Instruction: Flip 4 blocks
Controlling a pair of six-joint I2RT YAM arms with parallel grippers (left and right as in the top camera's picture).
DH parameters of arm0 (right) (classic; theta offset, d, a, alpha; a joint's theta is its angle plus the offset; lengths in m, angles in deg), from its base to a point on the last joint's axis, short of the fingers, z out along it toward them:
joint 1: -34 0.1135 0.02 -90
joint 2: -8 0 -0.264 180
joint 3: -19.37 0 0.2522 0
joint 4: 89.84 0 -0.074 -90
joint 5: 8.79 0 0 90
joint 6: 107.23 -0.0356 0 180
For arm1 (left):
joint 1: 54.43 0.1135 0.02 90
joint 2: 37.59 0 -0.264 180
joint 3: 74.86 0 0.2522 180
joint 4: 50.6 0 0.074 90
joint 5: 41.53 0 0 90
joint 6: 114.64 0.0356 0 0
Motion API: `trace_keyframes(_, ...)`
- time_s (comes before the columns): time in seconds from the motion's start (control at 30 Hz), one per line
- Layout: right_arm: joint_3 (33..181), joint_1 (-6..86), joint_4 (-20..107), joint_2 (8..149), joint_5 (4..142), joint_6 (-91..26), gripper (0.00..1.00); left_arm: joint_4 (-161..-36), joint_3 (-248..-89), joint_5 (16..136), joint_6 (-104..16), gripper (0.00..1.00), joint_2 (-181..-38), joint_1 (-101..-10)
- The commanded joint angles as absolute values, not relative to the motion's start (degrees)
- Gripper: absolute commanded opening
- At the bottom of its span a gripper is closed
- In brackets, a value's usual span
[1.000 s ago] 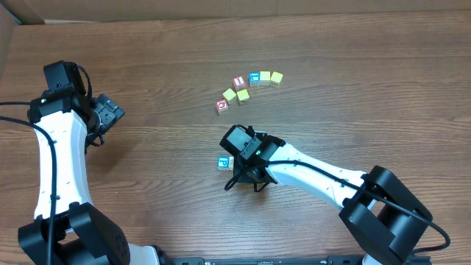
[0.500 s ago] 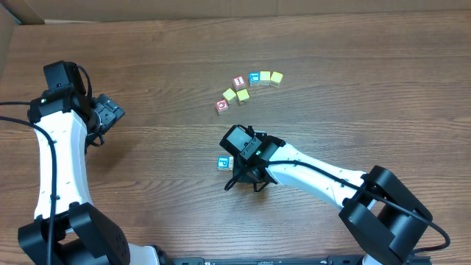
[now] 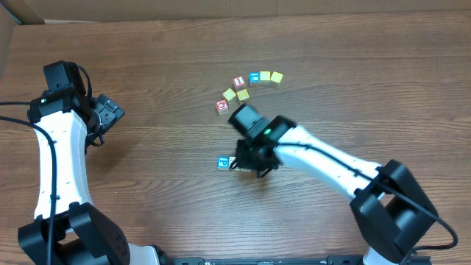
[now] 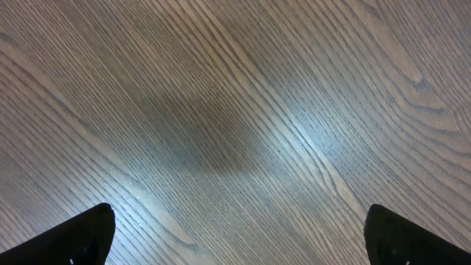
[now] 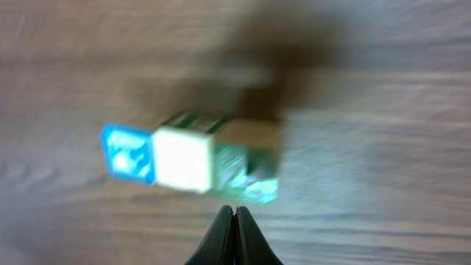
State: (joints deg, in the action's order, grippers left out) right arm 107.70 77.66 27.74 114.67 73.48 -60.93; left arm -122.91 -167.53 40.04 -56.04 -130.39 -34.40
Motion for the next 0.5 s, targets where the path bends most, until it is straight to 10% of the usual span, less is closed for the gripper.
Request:
trace_keyframes(0.0,108.31,73.36,27.36,113.88,72.08,-60.62,0.04,-122.82,-168.12,39.69,-56.17,1.0,-130.08,-34.2)
trace_keyframes(0.47,103.57,72.61,32.59,113.93,72.13,-62.42,0.04,-122.84,-168.12,39.67,-56.17,1.0,-130.08,-34.2)
